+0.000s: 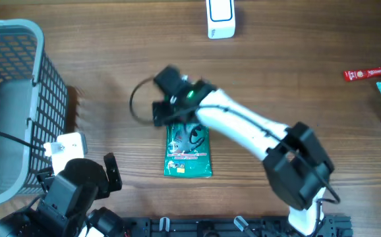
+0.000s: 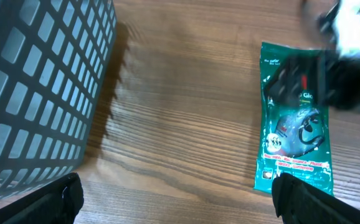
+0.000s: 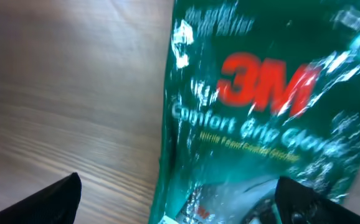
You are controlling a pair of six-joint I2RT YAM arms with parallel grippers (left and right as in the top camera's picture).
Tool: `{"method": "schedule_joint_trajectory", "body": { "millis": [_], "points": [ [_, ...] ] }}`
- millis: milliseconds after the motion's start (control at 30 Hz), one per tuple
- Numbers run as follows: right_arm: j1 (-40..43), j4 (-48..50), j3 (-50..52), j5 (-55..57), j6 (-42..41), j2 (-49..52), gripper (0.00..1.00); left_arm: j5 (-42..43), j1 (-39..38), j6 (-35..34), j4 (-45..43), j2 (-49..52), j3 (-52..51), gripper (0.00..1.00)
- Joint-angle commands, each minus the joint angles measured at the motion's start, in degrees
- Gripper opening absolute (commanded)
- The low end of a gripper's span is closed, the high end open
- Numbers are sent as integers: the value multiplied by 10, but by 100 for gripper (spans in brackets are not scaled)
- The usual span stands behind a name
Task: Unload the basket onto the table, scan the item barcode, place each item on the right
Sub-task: 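Reach the right gripper to the green glove pack and grasp its top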
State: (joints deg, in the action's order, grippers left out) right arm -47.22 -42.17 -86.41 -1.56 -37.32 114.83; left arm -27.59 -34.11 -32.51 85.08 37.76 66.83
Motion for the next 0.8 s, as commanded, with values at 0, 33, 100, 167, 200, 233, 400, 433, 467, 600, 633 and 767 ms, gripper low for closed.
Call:
{"method": "schedule_joint_trajectory", "body": {
  "millis": [0, 33, 100, 167, 200, 233, 400, 433, 467, 600, 633, 767],
  "points": [
    [-26, 22, 32, 59, -53, 17, 100, 1, 3, -10, -1, -2, 7, 100],
    [-33, 24, 35, 49, -53, 20, 100, 1, 3, -10, -1, -2, 7, 100],
    [-48, 24, 36, 56, -53, 33, 100, 1, 3, -10, -1, -2, 7, 100],
    [-51, 23, 36, 69, -56, 52, 100, 1, 3, -10, -1, -2, 7, 100],
    [-50, 22, 36, 82, -71, 64, 99, 1, 3, -10, -1, -2, 7, 100],
    [-50, 21, 36, 94, -82, 77, 100, 1, 3, -10, -1, -2, 7, 100],
    [-47, 17, 36, 38, -91, 129, 52, 1, 3, -10, -1, -2, 7, 100],
    [-46, 15, 36, 11, -91, 129, 25, 1, 3, -10, -1, -2, 7, 100],
    [-46, 15, 36, -10, -91, 128, 9, 1, 3, -10, -1, -2, 7, 100],
    [-42, -3, 29, -56, -45, 125, 4, 1, 3, -10, -1, -2, 7, 100],
    [-36, -22, 20, -61, -29, 119, 4, 1, 3, -10, -1, -2, 7, 100],
    [5, -81, 3, -70, 3, 51, 4, 1, 3, -10, -1, -2, 7, 100]
  ]
}}
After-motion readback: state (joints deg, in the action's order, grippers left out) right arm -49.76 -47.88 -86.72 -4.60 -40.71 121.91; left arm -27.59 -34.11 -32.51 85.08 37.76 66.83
